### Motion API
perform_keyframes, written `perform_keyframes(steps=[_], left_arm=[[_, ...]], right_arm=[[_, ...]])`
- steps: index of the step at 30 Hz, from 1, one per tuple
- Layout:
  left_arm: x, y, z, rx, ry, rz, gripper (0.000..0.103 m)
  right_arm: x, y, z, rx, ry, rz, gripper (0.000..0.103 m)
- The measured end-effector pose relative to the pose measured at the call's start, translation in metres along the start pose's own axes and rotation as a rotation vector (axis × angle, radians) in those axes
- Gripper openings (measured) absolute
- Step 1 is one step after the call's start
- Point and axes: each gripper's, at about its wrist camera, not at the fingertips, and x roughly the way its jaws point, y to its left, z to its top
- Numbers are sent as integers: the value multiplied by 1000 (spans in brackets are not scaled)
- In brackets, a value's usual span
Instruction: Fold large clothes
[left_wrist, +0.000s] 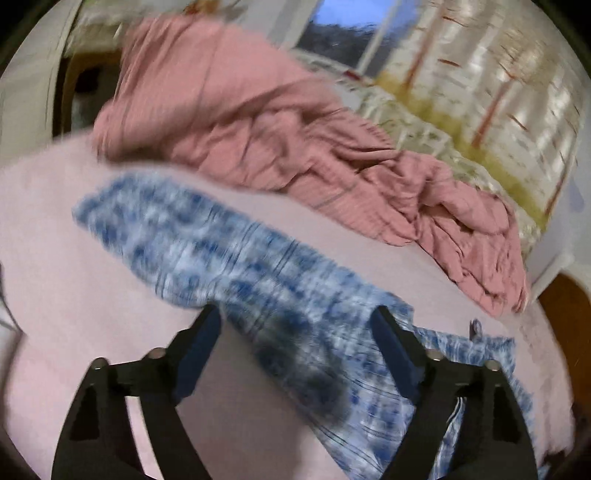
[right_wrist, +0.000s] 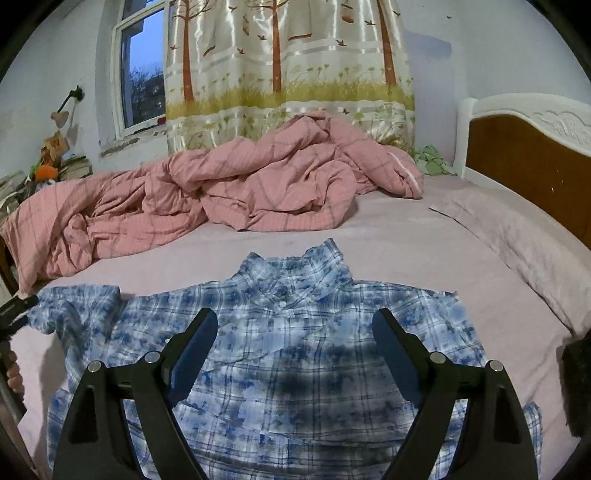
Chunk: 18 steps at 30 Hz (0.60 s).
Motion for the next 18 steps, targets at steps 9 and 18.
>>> perform_keyframes(steps=[9, 18], left_arm=[[45, 23, -10, -89, 63, 21, 68], [59, 24, -17, -94, 77, 51, 3]], right_arm=[[5, 3, 0, -27, 18, -11, 87], [18, -3, -2, -19, 48, -32, 87]])
